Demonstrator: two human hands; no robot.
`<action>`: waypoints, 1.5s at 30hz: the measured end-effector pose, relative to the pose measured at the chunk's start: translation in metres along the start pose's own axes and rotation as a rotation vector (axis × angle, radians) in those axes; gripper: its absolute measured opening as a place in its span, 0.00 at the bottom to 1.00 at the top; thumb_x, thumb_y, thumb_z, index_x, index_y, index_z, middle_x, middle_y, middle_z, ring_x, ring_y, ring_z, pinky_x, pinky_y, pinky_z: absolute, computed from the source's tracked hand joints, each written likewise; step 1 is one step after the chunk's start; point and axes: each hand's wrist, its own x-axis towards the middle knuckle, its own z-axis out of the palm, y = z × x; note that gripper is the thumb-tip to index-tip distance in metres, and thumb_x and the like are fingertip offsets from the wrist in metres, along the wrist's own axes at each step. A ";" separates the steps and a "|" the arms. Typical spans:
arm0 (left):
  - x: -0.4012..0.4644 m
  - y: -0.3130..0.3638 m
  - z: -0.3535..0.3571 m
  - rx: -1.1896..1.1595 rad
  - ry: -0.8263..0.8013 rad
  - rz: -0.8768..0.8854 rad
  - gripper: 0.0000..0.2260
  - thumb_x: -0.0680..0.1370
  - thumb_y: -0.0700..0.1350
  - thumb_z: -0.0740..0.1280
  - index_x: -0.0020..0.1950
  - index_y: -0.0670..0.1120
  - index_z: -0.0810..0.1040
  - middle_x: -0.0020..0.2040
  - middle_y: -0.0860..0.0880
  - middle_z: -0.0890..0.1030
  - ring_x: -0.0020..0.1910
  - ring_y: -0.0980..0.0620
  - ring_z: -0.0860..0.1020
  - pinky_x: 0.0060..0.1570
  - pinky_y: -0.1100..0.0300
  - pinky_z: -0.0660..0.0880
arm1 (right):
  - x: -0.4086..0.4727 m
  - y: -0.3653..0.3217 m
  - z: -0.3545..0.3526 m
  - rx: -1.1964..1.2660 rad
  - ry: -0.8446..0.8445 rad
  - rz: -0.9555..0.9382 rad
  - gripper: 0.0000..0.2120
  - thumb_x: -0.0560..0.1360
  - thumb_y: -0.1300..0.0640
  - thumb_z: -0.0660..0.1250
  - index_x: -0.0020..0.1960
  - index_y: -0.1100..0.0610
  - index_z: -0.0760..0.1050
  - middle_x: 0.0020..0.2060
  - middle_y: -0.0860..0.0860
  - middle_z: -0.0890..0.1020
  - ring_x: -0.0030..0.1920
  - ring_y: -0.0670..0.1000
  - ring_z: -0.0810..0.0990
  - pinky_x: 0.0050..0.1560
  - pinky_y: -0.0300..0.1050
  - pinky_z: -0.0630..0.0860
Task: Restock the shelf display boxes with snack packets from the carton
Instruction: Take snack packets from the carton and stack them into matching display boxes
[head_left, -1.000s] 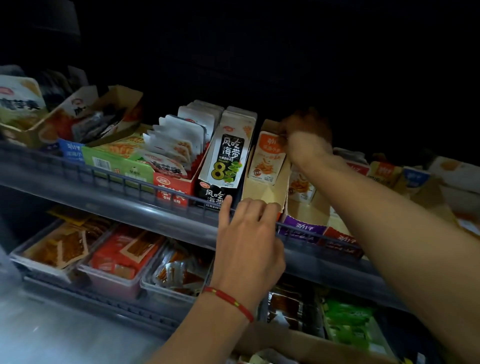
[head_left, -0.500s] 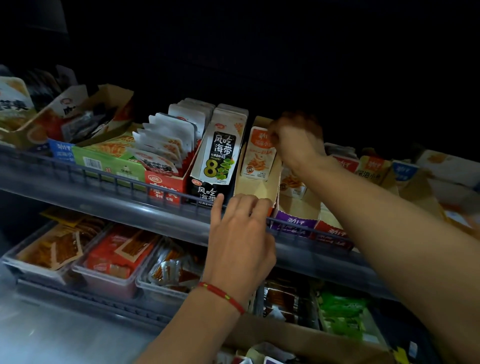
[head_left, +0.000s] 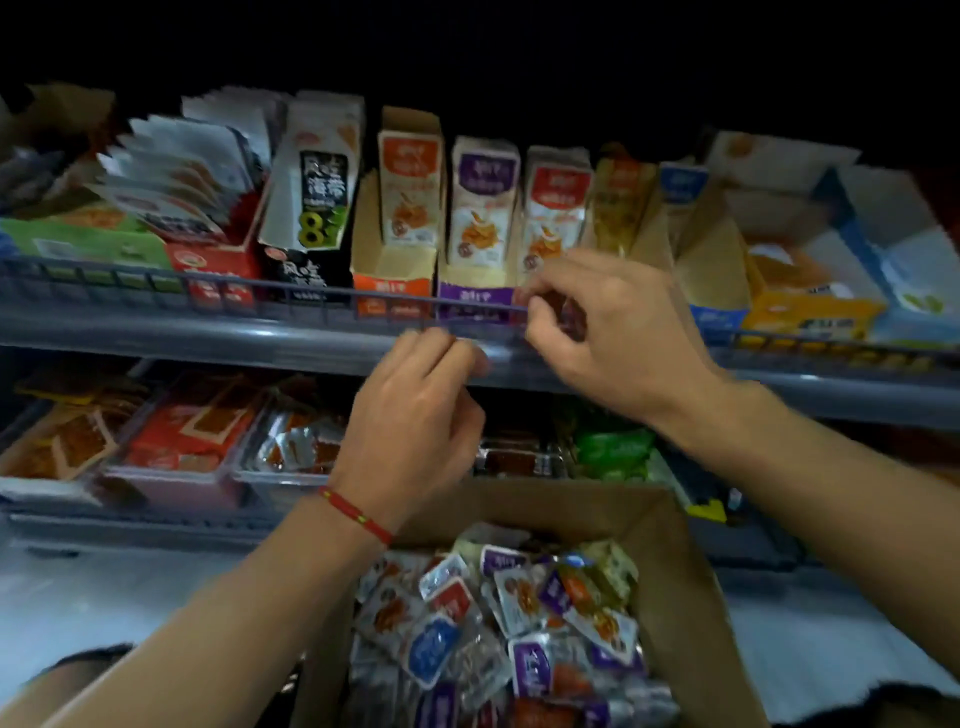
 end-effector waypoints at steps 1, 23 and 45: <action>-0.009 0.008 0.006 -0.020 -0.060 0.031 0.08 0.70 0.35 0.67 0.49 0.42 0.77 0.45 0.45 0.75 0.46 0.43 0.73 0.44 0.51 0.72 | -0.023 0.005 -0.001 0.011 -0.060 0.041 0.09 0.78 0.50 0.62 0.50 0.51 0.80 0.43 0.46 0.81 0.42 0.52 0.80 0.41 0.51 0.78; -0.128 0.060 0.208 0.134 -1.207 -0.237 0.27 0.71 0.58 0.74 0.65 0.44 0.76 0.65 0.42 0.75 0.61 0.41 0.76 0.57 0.49 0.77 | -0.148 0.084 0.011 0.301 -0.544 0.497 0.06 0.80 0.50 0.67 0.50 0.46 0.84 0.39 0.43 0.83 0.43 0.46 0.82 0.49 0.53 0.83; -0.038 0.048 0.060 -0.715 -0.782 -0.817 0.06 0.73 0.39 0.76 0.46 0.39 0.82 0.36 0.45 0.81 0.35 0.50 0.77 0.36 0.60 0.74 | -0.139 0.055 0.011 0.490 -0.681 0.282 0.14 0.78 0.49 0.71 0.63 0.44 0.79 0.52 0.40 0.82 0.47 0.41 0.81 0.48 0.41 0.80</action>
